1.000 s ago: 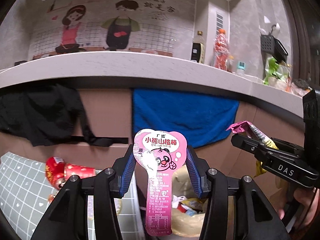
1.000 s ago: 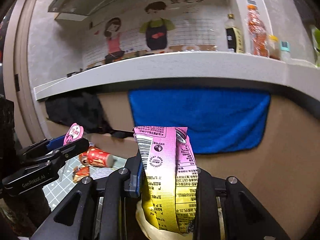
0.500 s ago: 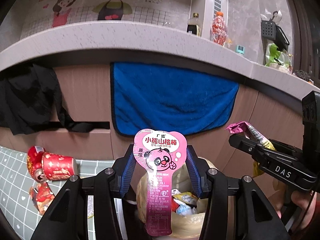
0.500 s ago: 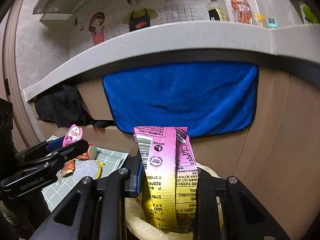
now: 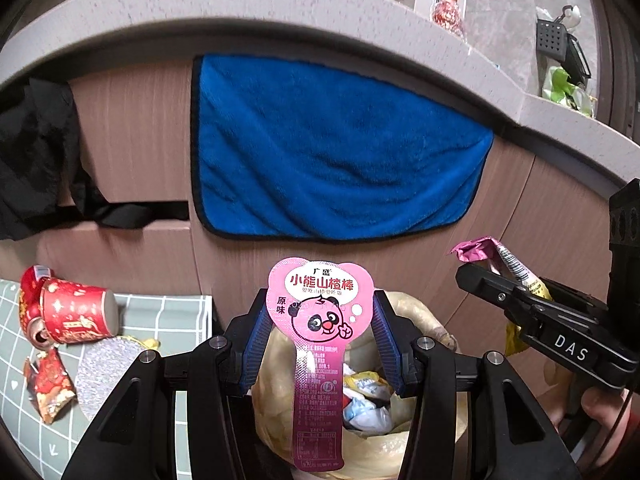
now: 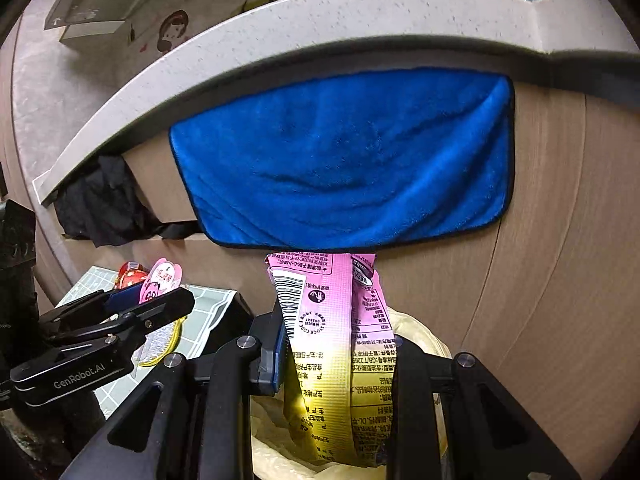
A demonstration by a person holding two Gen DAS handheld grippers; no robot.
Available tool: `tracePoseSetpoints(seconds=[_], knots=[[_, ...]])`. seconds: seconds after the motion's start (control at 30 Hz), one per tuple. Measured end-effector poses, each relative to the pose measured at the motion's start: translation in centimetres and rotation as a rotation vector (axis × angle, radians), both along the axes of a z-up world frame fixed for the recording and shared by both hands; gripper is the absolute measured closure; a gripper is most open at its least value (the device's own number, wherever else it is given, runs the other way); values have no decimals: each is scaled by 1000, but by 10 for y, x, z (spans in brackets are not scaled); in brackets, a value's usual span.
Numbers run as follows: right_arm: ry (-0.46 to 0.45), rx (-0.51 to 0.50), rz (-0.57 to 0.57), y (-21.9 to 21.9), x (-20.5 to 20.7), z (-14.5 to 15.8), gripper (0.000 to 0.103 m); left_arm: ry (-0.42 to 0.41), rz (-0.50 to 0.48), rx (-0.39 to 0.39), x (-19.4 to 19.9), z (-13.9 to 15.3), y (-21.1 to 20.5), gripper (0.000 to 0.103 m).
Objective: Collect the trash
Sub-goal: 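Open both tools to drop the candy stick and snack packet into the bin, then move the left tool to the table and grasp the red can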
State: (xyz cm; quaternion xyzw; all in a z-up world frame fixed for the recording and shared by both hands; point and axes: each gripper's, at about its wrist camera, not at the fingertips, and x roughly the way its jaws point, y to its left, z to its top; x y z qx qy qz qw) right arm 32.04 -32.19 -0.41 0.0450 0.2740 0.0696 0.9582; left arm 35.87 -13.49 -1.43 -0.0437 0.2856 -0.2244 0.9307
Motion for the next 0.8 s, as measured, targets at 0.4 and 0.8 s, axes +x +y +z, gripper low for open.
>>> tracePoseSetpoints(seconds=[0.4, 0.8], knots=[[16, 34, -50, -11, 13, -13, 69, 48, -103, -35, 26, -11, -10, 50], [31, 71, -66, -11, 7, -11, 39, 66, -31, -80, 28, 17, 51, 27]])
